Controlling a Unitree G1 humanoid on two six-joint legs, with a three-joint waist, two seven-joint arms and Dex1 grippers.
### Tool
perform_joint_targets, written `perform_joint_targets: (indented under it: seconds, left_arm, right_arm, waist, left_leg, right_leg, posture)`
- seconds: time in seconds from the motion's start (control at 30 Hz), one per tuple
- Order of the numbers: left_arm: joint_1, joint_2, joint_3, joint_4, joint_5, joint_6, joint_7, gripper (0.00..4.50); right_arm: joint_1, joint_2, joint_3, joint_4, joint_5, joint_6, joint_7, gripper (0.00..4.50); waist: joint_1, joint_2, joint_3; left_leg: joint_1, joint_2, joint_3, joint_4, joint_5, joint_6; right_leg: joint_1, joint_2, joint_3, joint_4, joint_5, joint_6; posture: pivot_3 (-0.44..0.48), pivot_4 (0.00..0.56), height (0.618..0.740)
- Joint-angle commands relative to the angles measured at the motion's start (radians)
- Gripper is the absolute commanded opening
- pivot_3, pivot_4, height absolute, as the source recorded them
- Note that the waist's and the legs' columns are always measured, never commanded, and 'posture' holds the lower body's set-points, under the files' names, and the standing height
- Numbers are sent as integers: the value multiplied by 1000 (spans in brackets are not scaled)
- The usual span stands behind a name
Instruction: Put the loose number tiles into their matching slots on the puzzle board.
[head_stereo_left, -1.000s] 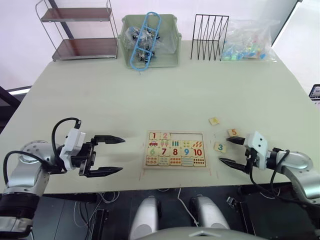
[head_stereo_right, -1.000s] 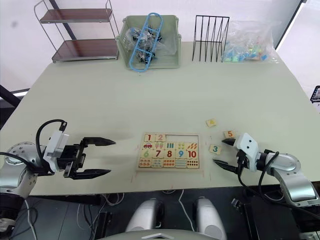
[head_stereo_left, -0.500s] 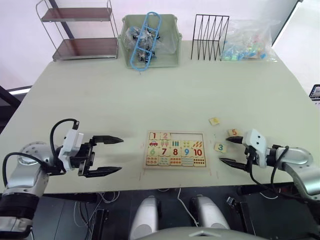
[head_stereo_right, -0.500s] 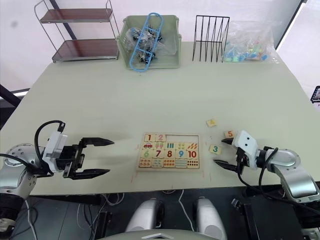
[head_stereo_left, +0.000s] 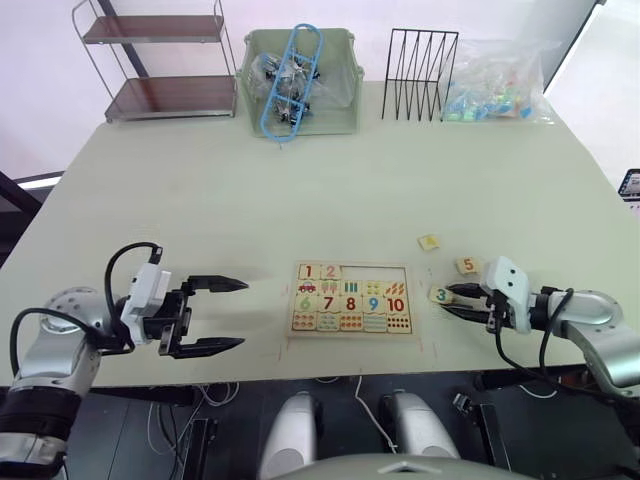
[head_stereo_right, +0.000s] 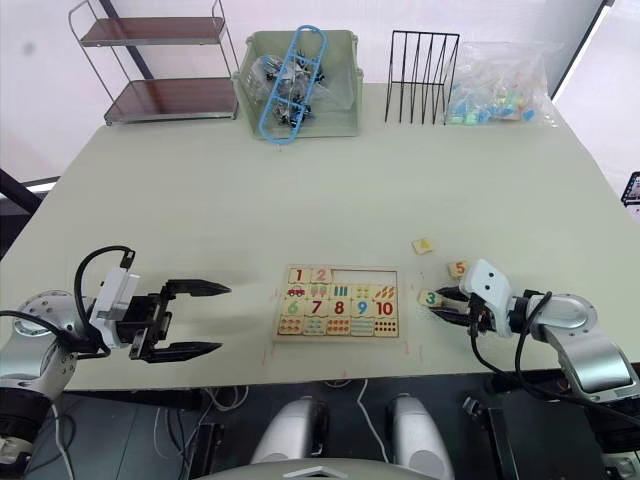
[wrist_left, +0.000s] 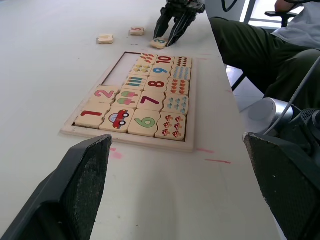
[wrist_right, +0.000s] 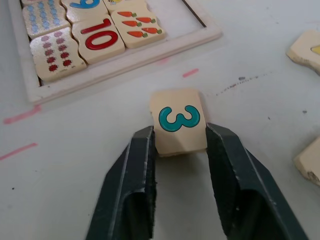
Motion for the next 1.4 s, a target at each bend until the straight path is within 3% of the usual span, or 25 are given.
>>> perform_joint_targets:
  seconds: [0.03, 0.43, 0.6, 0.83, 1.17, 1.4]
  left_arm:
    - [0, 2, 2, 0, -18, -21, -31, 4500]
    - [-1, -4, 12, 7, -23, -26, -31, 4500]
    - [-4, -11, 19, 7, -23, -21, -31, 4500]
    - [-7, -47, 65, 5, -6, -4, -27, 4500]
    - [56, -100, 149, -91, 18, 46, 39, 4500]
    - [106, -118, 203, -162, 31, 91, 101, 4500]
  right_arm:
    - [7, -19, 3, -23, -12, 15, 2, 863]
    - [-59, -75, -13, -189, 26, 238, -24, 863]
    - [-173, -121, 27, -282, 63, 427, -16, 863]
    - [-394, -127, 121, -265, 79, 576, 6, 863]
    - [-707, -43, 329, -203, 57, 767, 14, 863]
    - [-833, 19, 428, -164, 44, 847, 3, 863]
  waist:
    - [0, 0, 0]
    - [-1, 0, 1]
    - [-1, 1, 1]
    - [0, 1, 1]
    - [-5, 2, 2]
    - [-4, 2, 3]
  left_leg:
    - [0, 0, 0, 0, 0, 0]
    - [0, 0, 0, 0, 0, 0]
    - [-1, 0, 0, 0, 0, 0]
    - [-2, 1, -1, 0, 0, 0]
    - [-3, 1, -2, 0, 0, 0]
    - [-4, 2, -2, 0, 0, 0]
  right_leg:
    - [0, 0, 0, 0, 0, 0]
    - [0, 0, 0, 0, 0, 0]
    - [-1, 0, 0, 0, 0, 0]
    - [-2, 0, 0, 0, 1, -2]
    - [-4, -1, 0, 0, 1, -2]
    - [-5, -2, -1, 0, 1, -3]
  posture:
    - [0, 150, 740]
    - [0, 150, 740]
    - [0, 150, 740]
    - [0, 150, 740]
    - [0, 150, 740]
    - [0, 150, 740]
